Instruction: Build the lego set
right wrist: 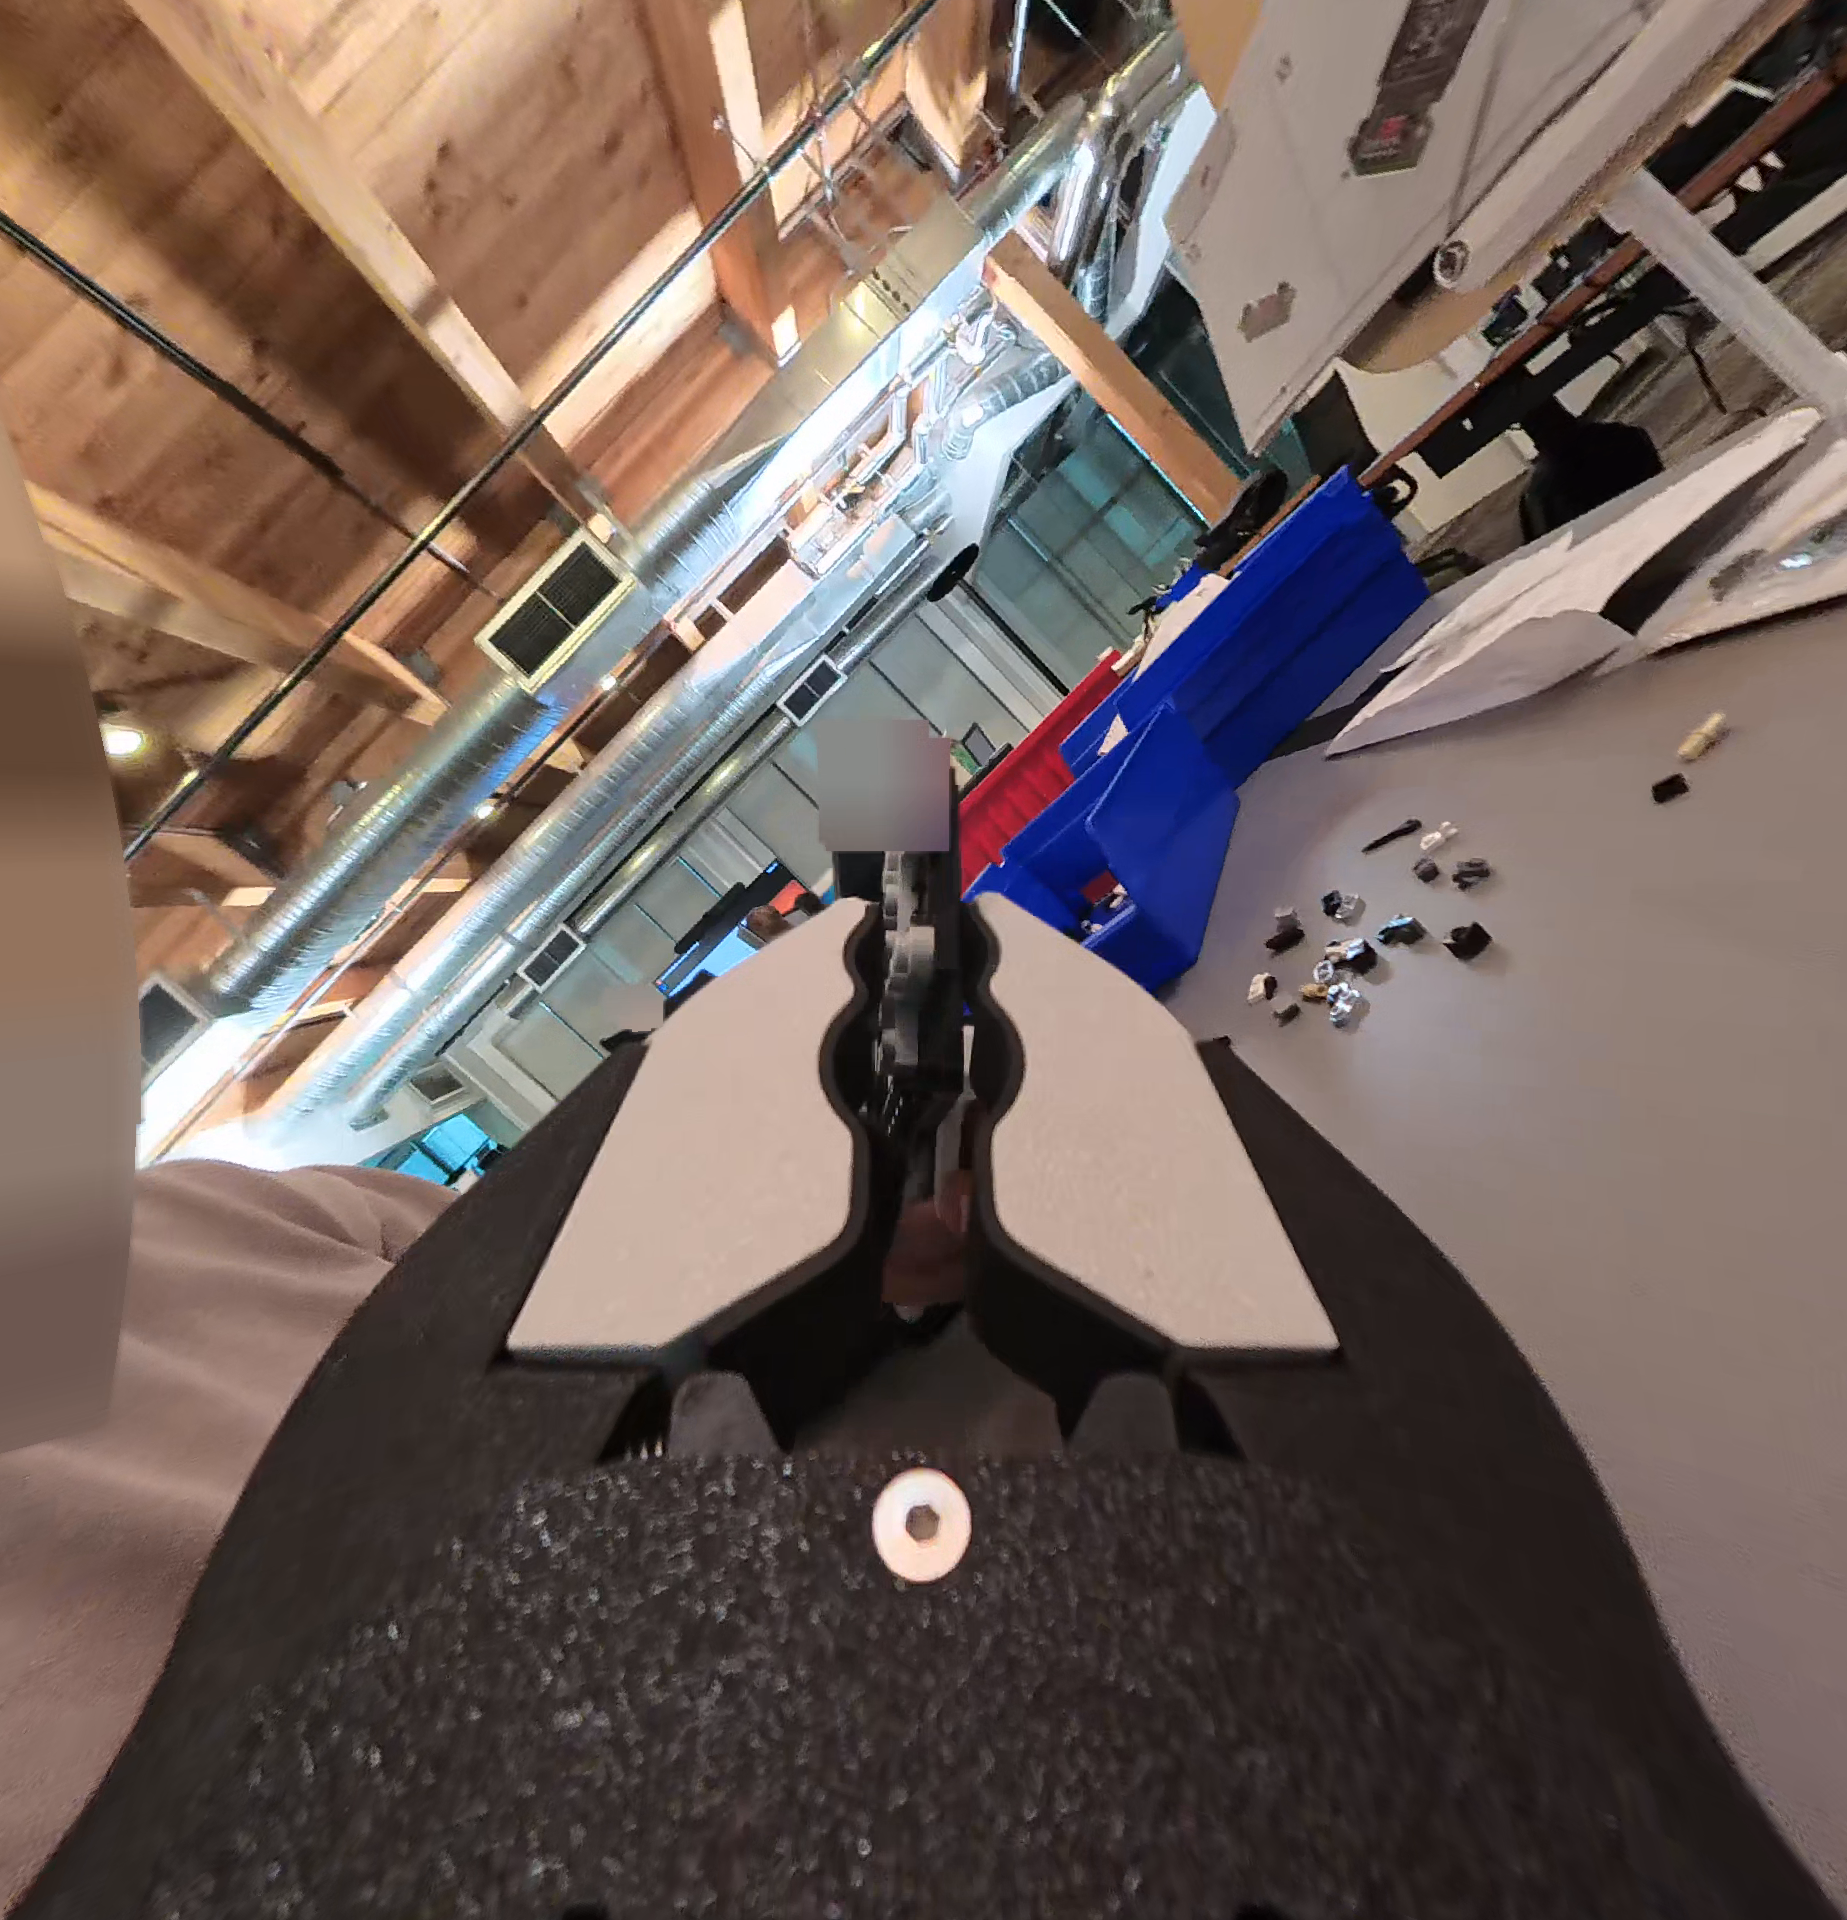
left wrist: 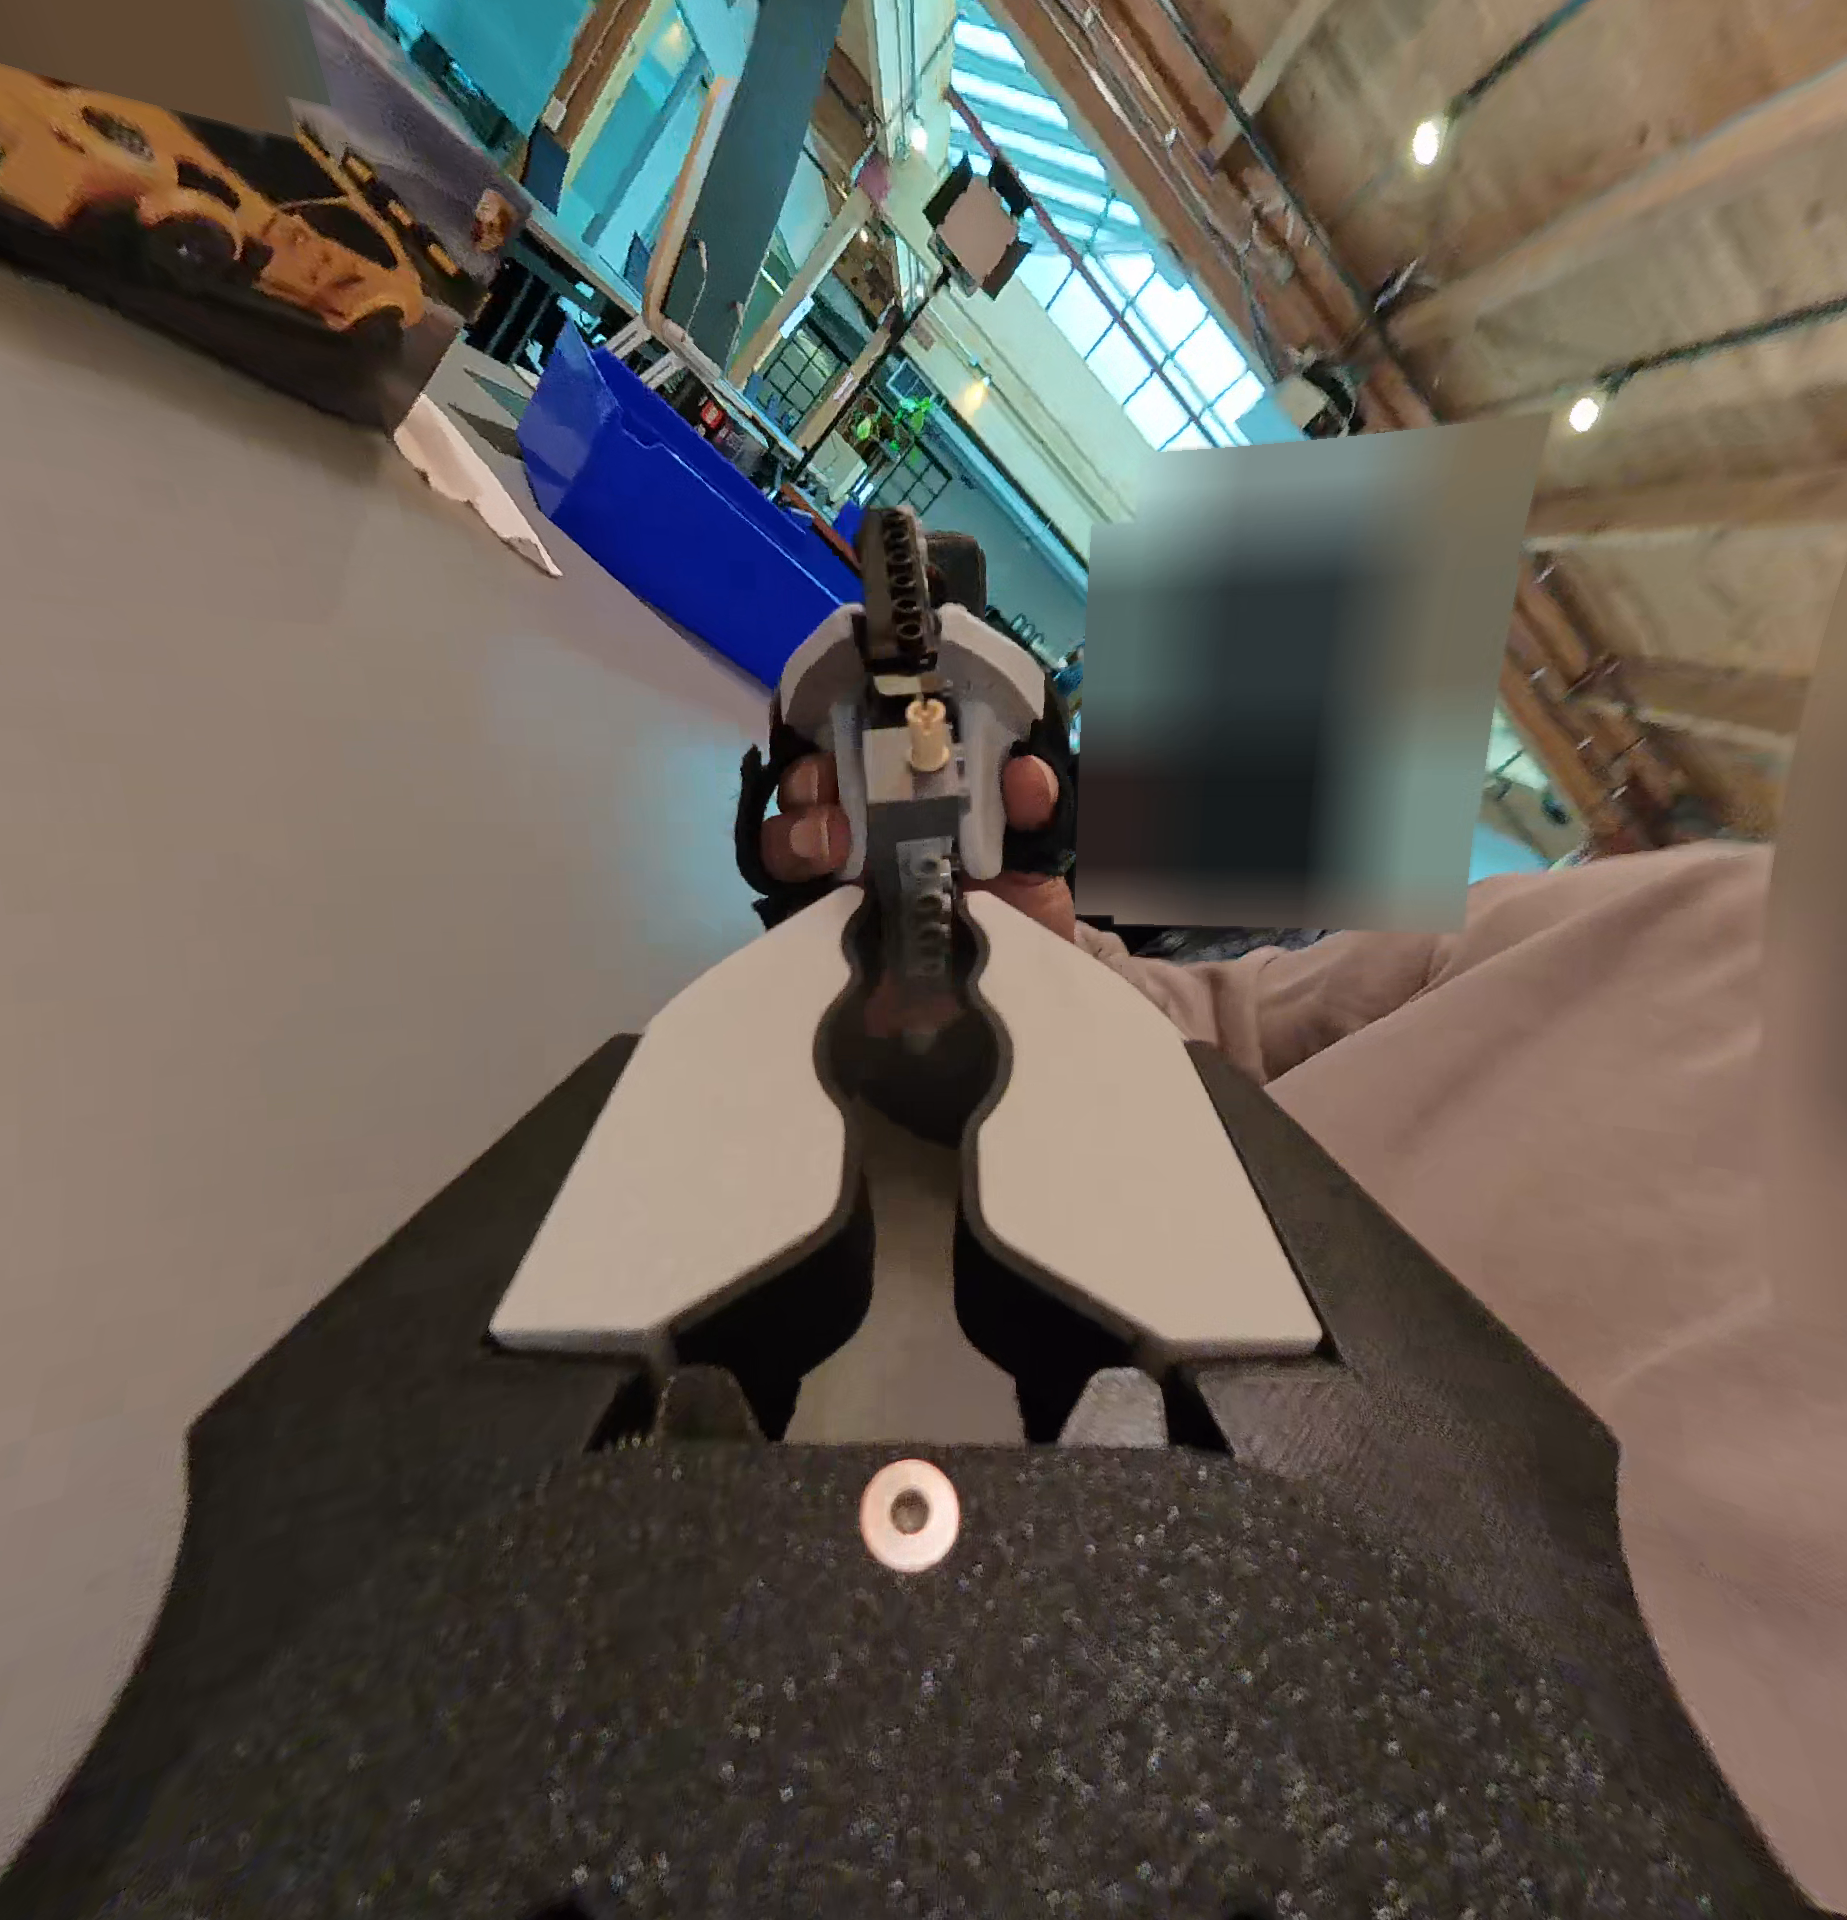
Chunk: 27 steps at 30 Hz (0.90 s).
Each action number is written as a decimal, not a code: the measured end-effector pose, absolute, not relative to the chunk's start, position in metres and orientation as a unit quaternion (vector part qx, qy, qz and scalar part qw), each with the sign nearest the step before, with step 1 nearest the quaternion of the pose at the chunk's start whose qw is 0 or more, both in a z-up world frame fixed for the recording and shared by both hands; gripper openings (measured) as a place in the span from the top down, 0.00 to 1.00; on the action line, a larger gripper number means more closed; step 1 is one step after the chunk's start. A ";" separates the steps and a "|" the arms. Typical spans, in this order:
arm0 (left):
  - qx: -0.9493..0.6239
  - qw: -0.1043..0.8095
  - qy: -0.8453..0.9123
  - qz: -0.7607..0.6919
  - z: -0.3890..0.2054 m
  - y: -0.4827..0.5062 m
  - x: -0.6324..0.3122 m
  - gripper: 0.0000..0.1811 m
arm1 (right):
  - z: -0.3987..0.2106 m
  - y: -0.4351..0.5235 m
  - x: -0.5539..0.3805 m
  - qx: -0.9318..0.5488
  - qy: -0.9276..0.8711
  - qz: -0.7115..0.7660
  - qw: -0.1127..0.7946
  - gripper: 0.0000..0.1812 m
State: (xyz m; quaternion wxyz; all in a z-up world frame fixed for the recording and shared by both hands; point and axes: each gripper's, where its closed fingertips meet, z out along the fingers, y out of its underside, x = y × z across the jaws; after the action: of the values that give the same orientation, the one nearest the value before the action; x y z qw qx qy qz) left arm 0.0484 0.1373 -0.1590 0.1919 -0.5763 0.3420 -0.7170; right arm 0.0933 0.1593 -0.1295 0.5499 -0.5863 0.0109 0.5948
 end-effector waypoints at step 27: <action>-0.640 0.011 0.275 -0.717 -0.186 0.130 0.045 0.93 | -0.198 0.148 0.080 -0.665 -0.658 0.025 0.353 0.64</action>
State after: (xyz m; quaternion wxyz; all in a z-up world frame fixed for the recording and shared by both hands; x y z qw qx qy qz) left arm 0.0448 0.1303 -0.1861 0.0108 -0.6399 0.2754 -0.7173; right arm 0.0800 0.1476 -0.1979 0.3525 -0.6650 -0.6580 0.0248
